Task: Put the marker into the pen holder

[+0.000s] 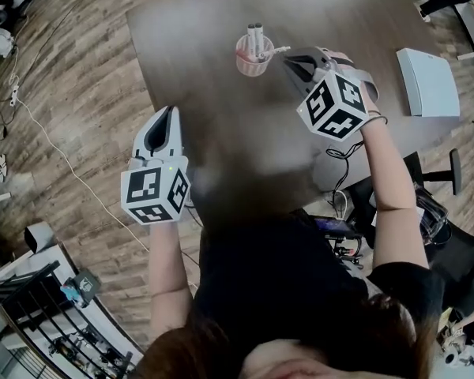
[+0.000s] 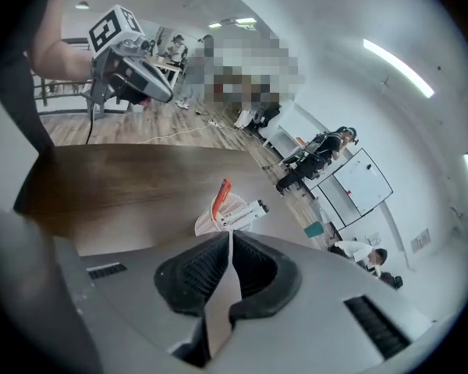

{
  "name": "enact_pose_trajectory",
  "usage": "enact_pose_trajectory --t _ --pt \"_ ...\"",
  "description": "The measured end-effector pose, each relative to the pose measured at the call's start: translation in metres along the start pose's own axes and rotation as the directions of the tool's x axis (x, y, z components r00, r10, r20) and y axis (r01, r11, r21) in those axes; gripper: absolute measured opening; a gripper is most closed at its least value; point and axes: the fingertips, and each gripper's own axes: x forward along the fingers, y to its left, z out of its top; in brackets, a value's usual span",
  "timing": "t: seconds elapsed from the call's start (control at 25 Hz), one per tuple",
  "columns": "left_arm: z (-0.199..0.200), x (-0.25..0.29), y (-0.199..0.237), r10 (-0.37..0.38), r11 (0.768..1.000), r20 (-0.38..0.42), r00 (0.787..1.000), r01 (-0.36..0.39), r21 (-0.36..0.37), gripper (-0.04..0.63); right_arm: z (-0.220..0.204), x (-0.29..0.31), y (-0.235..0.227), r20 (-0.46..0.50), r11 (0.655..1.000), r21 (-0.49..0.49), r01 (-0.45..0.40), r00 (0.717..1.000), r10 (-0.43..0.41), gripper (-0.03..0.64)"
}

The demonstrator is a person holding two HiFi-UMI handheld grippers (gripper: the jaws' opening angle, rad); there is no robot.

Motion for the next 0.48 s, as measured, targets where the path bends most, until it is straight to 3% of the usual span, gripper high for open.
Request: enact_pose_trajectory --t 0.2,0.48 --pt "0.007 -0.012 0.004 -0.005 1.000 0.020 1.000 0.004 0.013 0.028 0.007 -0.023 0.007 0.034 0.987 0.156 0.048 0.998 -0.054 0.018" --pt "0.013 -0.025 0.004 -0.015 0.999 0.044 0.999 0.013 0.032 0.028 0.021 -0.046 0.021 0.094 0.923 0.370 0.107 0.984 -0.152 0.018"
